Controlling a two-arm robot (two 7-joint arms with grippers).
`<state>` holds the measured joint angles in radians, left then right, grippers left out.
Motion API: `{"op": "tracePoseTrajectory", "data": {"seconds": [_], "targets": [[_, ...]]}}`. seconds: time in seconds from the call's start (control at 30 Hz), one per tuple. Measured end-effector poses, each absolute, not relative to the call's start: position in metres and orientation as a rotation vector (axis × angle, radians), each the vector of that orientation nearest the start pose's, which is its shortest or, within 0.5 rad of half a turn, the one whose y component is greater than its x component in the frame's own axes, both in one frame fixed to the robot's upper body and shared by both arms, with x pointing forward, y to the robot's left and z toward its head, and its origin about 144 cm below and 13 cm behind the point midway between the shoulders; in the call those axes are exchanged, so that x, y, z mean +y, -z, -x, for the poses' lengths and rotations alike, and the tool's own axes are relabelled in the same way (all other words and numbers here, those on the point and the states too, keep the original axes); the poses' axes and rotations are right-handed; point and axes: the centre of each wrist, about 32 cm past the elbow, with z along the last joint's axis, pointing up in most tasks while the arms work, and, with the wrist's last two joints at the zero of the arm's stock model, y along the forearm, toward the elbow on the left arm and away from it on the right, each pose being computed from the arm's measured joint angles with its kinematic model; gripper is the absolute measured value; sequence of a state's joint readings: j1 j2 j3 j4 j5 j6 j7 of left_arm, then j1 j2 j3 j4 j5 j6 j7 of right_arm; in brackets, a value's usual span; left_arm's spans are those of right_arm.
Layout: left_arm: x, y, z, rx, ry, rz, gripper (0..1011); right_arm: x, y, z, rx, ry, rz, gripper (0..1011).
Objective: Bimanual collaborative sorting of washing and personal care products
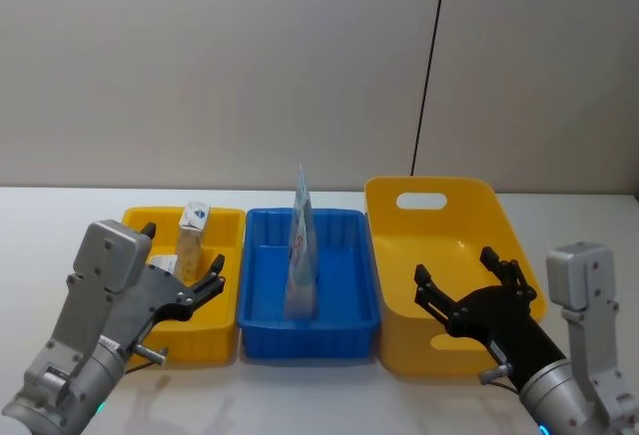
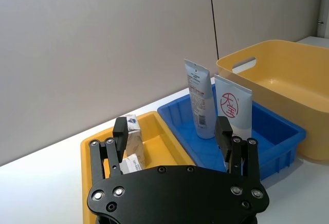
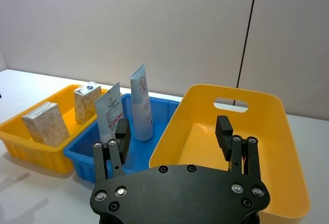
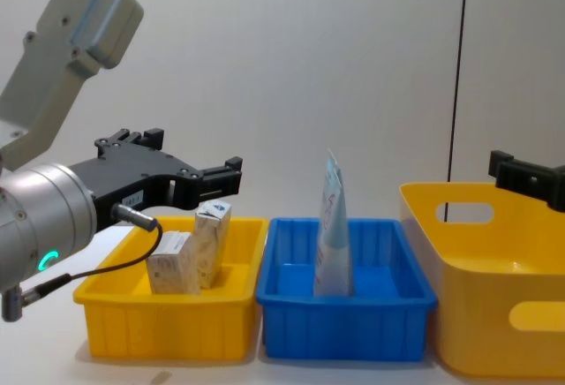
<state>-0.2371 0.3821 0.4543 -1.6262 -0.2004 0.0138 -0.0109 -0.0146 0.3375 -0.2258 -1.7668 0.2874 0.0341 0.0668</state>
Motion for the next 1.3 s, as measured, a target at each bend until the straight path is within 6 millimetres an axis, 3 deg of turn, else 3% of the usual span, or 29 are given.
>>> {"op": "tracePoseTrajectory", "data": {"seconds": [0.93, 1.3], "targets": [[0.199, -1.204, -0.492, -0.267, -1.126, -0.062, 1002, -0.237, -1.189, -0.443, -0.075, 1.23, -0.026, 1000], [0.211, -1.201, -0.49, -0.214, -1.16, -0.102, 1002, -0.237, -1.189, -0.443, -0.075, 1.229, -0.026, 1000]]}}
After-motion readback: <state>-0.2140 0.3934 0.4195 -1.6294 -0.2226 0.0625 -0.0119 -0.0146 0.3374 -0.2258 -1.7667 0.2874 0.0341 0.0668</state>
